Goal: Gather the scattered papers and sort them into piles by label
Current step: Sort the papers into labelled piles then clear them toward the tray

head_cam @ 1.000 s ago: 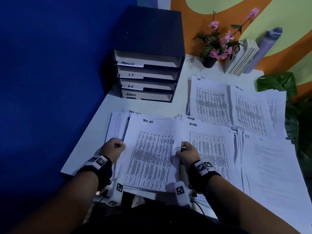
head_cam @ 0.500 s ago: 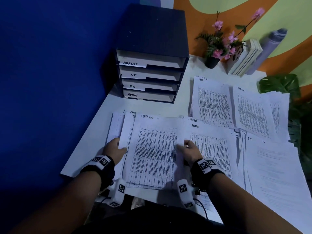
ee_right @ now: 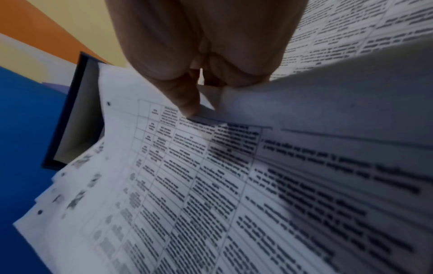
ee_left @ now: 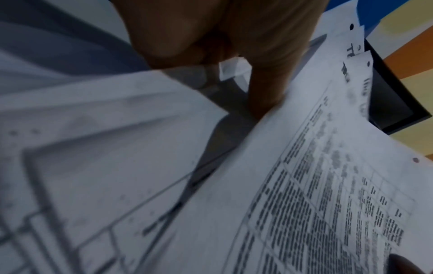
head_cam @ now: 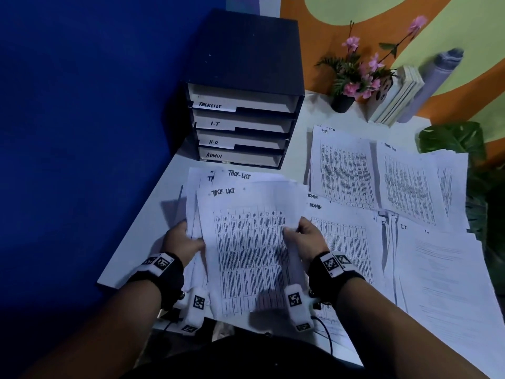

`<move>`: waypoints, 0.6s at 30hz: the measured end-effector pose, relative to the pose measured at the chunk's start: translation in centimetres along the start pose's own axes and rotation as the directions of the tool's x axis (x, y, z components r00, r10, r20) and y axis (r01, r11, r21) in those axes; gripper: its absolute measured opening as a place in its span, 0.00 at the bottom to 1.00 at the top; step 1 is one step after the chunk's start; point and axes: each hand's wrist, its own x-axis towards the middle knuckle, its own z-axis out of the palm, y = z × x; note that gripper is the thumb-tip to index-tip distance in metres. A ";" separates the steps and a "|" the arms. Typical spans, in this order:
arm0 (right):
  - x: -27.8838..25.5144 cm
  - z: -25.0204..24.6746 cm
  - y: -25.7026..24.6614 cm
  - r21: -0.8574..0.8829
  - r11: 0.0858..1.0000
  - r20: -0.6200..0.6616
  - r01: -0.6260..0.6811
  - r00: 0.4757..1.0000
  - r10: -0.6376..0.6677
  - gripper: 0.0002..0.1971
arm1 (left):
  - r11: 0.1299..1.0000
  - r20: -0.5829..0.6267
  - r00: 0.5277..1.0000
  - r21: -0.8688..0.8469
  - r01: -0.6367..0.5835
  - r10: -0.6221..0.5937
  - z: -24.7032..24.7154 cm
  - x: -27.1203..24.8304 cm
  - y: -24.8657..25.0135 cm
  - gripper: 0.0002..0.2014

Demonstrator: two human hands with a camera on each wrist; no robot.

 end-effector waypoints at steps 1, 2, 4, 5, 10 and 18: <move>0.0 0.1 0.1 -0.003 1.000 -0.027 0.001 1.000 -0.001 0.11 | 1.000 -0.018 1.000 -0.019 -0.003 0.002 0.1 -0.2 0.1 0.10; 0.0 0.0 0.4 0.011 1.000 -0.057 0.000 0.998 0.001 0.13 | 0.999 -0.035 0.999 -0.032 -0.010 0.009 0.2 -0.2 0.1 0.07; -0.2 -0.2 0.5 0.012 1.000 -0.108 0.011 0.994 -0.010 0.12 | 0.999 -0.039 0.999 -0.015 -0.034 0.033 0.2 -0.2 0.1 0.07; -0.3 -0.5 0.6 -0.008 1.000 -0.128 0.014 0.992 -0.015 0.10 | 0.999 -0.032 0.999 0.005 -0.043 0.044 0.2 -0.2 0.0 0.08; 0.3 -2.0 1.6 -0.029 1.000 -0.201 -0.003 0.980 -0.003 0.08 | 0.999 -0.056 0.998 0.050 -0.018 0.021 -0.2 0.1 -0.3 0.13; -0.4 -1.7 1.0 0.031 0.999 -0.093 -0.016 0.995 0.019 0.13 | 0.999 -0.007 1.000 0.026 -0.026 0.026 0.4 -0.1 0.4 0.10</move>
